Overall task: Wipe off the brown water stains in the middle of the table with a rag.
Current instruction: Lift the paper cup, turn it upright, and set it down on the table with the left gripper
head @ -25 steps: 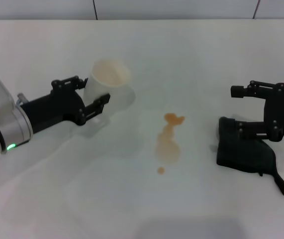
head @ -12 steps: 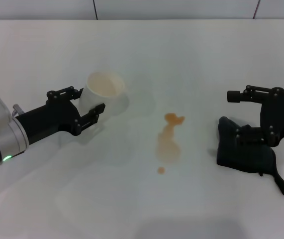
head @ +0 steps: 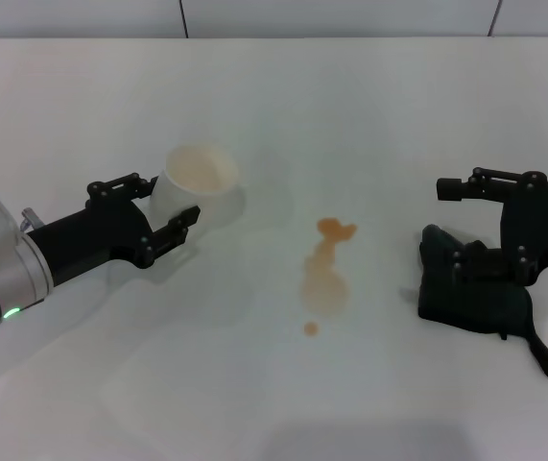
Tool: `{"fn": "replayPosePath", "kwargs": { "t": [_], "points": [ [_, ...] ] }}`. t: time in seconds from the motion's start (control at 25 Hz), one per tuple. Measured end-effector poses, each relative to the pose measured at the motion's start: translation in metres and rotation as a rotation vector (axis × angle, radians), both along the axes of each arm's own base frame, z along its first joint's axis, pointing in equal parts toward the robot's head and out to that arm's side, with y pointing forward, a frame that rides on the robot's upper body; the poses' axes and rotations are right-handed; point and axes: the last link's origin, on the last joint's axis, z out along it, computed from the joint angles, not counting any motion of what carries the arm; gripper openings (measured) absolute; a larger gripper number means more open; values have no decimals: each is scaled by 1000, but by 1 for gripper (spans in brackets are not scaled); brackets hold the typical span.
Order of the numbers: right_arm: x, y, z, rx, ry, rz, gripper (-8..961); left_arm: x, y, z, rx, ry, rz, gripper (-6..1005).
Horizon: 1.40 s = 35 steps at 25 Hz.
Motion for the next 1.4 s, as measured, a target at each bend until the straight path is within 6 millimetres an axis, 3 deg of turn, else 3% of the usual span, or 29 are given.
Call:
{"fn": "replayPosePath", "kwargs": {
  "t": [1.4],
  "points": [
    [0,-3,-3,-14,-4,5,824,-15,-19,-4,-17,-3,34,695]
  ]
}}
